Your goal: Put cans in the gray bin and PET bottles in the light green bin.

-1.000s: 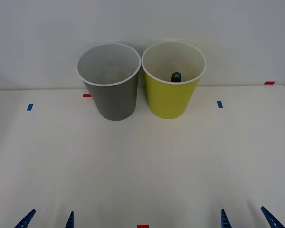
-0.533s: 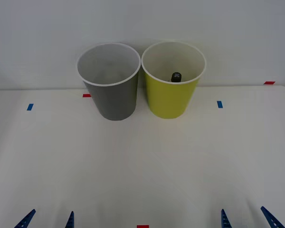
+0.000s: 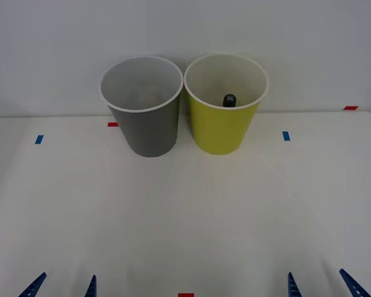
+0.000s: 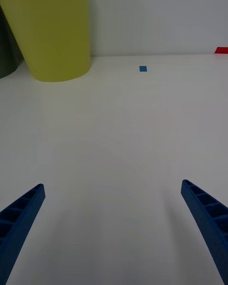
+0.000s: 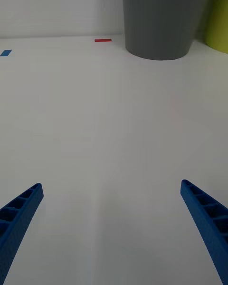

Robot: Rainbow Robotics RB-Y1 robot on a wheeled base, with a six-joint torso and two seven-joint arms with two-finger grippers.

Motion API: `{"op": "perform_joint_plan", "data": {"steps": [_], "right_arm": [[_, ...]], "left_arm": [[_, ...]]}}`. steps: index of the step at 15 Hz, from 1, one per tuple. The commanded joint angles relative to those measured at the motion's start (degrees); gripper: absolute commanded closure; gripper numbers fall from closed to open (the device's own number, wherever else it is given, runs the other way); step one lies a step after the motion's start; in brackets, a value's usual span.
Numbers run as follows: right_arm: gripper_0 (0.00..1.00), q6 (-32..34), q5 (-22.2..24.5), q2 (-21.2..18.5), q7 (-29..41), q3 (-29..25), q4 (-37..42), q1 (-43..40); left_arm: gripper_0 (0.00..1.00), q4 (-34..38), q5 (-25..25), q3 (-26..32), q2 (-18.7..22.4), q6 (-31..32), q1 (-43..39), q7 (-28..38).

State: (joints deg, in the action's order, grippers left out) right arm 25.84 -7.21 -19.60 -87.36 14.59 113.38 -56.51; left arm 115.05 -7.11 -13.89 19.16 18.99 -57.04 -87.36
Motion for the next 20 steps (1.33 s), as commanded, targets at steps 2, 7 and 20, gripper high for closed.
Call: {"op": "perform_joint_plan", "data": {"steps": [2, 7, 20], "right_arm": [[0.00, 0.00, 0.00, 0.00, 0.00, 0.00, 0.00, 0.00], [0.00, 0.00, 0.00, 0.00, 0.00, 0.00, 0.00, 0.00], [0.00, 0.00, 0.00, 0.00, 0.00, 0.00, 0.00, 0.00]], "left_arm": [[0.00, 0.00, 0.00, 0.00, 0.00, -0.01, 0.00, 0.00], [0.00, 0.00, 0.00, 0.00, 0.00, -0.01, 0.00, 0.00], [0.00, 0.00, 0.00, 0.00, 0.00, -0.01, 0.00, 0.00]]}}
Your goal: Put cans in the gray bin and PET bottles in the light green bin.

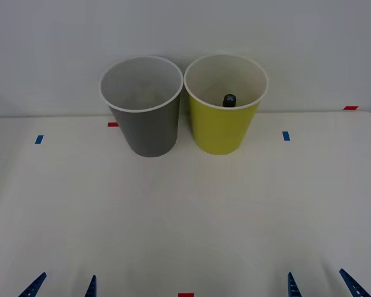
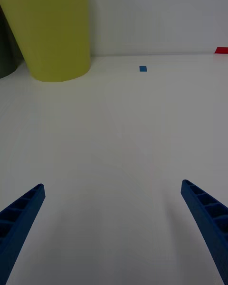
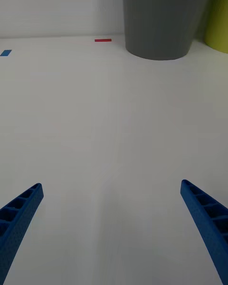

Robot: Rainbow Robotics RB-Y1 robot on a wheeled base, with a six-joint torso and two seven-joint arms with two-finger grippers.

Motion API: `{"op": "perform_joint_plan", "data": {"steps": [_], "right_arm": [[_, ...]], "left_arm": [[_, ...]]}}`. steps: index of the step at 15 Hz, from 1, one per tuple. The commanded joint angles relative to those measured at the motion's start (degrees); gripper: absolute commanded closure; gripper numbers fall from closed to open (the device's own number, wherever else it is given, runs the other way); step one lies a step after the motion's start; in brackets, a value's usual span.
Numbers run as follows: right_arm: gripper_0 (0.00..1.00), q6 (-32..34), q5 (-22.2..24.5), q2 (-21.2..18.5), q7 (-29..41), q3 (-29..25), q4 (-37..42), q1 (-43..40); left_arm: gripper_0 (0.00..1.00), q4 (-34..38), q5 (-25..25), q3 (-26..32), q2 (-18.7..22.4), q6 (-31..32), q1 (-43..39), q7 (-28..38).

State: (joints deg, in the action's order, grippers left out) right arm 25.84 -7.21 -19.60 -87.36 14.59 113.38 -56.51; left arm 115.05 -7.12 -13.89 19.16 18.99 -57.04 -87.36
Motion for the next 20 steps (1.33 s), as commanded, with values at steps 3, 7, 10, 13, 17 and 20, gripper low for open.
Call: {"op": "perform_joint_plan", "data": {"steps": [3, 7, 10, 13, 17, 20], "right_arm": [[0.00, 0.00, 0.00, 0.00, 0.00, 0.00, 0.00, 0.00], [0.00, 0.00, 0.00, 0.00, 0.00, 0.00, 0.00, 0.00], [0.00, 0.00, 0.00, 0.00, 0.00, 0.00, 0.00, 0.00], [0.00, 0.00, 0.00, 0.00, 0.00, 0.00, 0.00, 0.00], [0.00, 0.00, 0.00, 0.00, 0.00, 0.00, 0.00, 0.00], [0.00, 0.00, 0.00, 0.00, 0.00, 0.00, 0.00, 0.00]], "left_arm": [[0.00, 0.00, 0.00, 0.00, 0.00, -0.01, 0.00, 0.00], [0.00, 0.00, 0.00, 0.00, 0.00, -0.01, 0.00, 0.00], [0.00, 0.00, 0.00, 0.00, 0.00, -0.01, 0.00, 0.00], [0.00, 0.00, 0.00, 0.00, 0.00, -0.01, 0.00, 0.00], [0.00, 0.00, 0.00, 0.00, 0.00, -0.01, 0.00, 0.00], [0.00, 0.00, 0.00, 0.00, 0.00, -0.01, 0.00, 0.00]]}}
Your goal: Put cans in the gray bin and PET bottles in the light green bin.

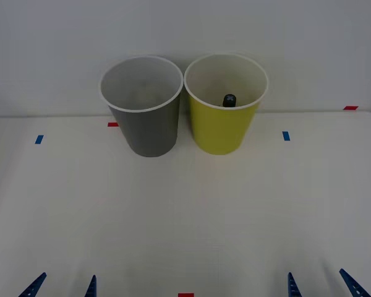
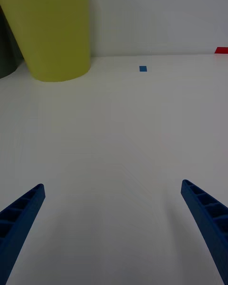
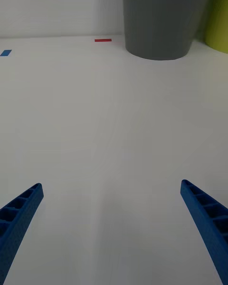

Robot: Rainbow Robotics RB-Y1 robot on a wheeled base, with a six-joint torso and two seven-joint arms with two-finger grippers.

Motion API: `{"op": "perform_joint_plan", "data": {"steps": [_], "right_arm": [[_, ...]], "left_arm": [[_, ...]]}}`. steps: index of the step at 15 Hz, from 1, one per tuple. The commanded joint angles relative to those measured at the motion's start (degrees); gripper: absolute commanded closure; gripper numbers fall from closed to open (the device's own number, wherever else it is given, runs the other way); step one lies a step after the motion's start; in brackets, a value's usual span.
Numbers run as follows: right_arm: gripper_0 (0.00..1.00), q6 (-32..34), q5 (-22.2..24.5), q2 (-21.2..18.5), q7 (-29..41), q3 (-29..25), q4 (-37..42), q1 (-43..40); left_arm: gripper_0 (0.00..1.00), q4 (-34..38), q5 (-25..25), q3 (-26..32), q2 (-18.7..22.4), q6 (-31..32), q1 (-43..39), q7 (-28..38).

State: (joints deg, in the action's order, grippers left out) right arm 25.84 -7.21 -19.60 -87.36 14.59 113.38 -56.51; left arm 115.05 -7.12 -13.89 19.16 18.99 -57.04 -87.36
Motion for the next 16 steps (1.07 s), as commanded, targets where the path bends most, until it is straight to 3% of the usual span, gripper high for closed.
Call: {"op": "perform_joint_plan", "data": {"steps": [1, 16], "right_arm": [[0.00, 0.00, 0.00, 0.00, 0.00, 0.00, 0.00, 0.00], [0.00, 0.00, 0.00, 0.00, 0.00, 0.00, 0.00, 0.00]], "left_arm": [[0.00, 0.00, 0.00, 0.00, 0.00, 0.00, 0.00, 0.00], [0.00, 0.00, 0.00, 0.00, 0.00, 0.00, 0.00, 0.00]]}}
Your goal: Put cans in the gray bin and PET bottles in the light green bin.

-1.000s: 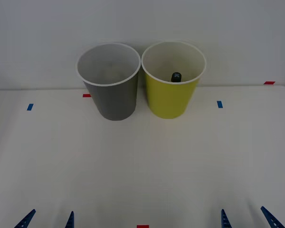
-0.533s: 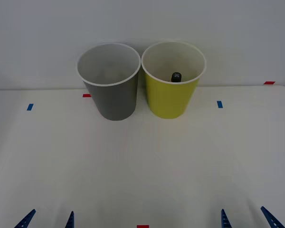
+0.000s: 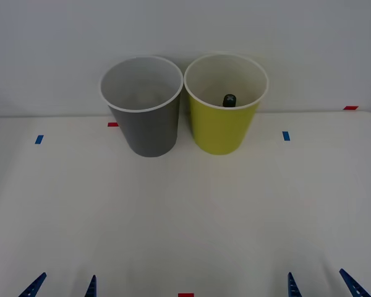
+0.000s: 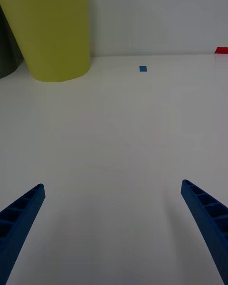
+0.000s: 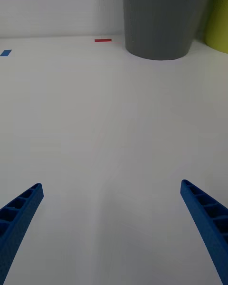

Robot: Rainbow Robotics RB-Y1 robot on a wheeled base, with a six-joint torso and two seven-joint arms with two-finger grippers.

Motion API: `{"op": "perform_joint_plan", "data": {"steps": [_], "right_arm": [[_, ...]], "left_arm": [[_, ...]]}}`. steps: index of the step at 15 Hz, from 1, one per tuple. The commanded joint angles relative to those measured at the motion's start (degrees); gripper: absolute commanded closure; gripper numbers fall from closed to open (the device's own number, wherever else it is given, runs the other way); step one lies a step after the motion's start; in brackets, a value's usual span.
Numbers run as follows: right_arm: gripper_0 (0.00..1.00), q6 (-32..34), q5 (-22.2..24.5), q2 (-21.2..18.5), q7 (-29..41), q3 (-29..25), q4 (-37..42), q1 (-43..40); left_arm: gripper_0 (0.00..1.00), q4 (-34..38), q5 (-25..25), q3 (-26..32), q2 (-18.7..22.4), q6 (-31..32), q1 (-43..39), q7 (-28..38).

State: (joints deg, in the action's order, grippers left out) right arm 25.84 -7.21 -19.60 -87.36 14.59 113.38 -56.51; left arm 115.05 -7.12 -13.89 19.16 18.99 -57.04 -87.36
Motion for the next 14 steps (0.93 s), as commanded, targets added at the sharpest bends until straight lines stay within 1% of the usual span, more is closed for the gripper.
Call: {"op": "perform_joint_plan", "data": {"steps": [1, 14], "right_arm": [[0.00, 0.00, 0.00, 0.00, 0.00, 0.00, 0.00, 0.00], [0.00, 0.00, 0.00, 0.00, 0.00, 0.00, 0.00, 0.00]], "left_arm": [[0.00, 0.00, 0.00, 0.00, 0.00, 0.00, 0.00, 0.00], [0.00, 0.00, 0.00, 0.00, 0.00, 0.00, 0.00, 0.00]]}}
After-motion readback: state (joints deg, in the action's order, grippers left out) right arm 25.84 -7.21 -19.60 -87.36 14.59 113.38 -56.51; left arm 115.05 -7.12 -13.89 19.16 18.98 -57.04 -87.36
